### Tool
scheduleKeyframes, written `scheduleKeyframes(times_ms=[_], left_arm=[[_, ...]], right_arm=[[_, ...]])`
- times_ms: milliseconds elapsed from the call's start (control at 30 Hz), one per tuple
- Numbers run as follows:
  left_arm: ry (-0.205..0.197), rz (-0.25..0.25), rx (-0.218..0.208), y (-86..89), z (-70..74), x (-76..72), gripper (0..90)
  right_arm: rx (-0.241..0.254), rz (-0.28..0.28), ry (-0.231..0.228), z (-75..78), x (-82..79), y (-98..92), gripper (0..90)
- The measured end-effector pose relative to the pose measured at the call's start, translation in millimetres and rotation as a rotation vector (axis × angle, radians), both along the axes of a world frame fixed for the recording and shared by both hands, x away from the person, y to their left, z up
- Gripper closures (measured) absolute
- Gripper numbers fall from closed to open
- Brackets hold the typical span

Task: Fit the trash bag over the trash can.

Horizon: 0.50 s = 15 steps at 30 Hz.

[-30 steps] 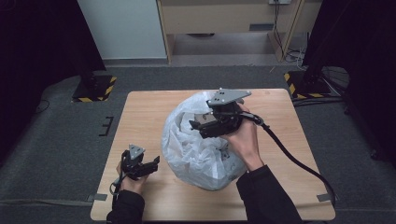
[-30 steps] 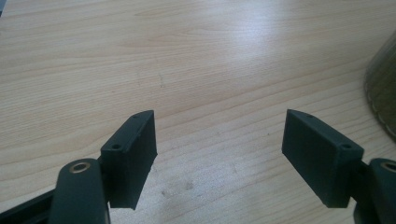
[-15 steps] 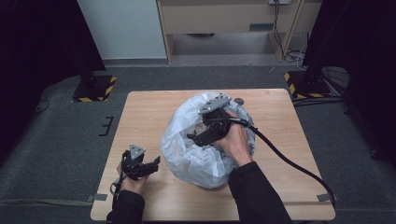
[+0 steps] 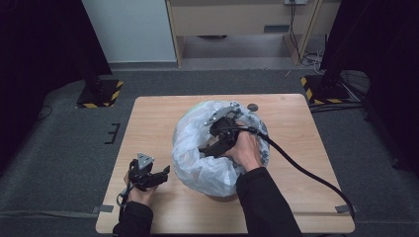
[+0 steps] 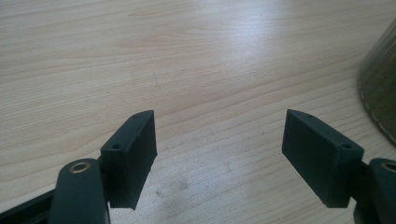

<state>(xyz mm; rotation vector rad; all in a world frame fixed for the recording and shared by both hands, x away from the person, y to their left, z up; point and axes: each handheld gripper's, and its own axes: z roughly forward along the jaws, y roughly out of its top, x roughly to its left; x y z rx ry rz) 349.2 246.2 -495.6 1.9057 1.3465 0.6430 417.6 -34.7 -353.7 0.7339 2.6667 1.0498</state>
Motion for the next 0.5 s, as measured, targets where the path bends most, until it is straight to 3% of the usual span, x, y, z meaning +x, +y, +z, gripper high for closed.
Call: scheduleKeyframes(times_ms=[167, 400, 500], left_arm=[[-0.003, 0.001, -0.005, 0.5, 0.7, -0.6, 25.9], [-0.002, 0.003, -0.005, 0.8, 0.7, -0.3, 25.8], [-0.004, 0.003, -0.004, 0.7, 1.0, -0.6, 25.9]], right_arm=[[0.007, -0.010, -0.012, 3.4, -0.8, -1.1, 7.3], [0.083, -0.040, -0.128, 23.0, -8.7, -12.5, 8.0], [0.110, -0.063, -0.145, 31.8, -11.8, -17.9, 8.0]])
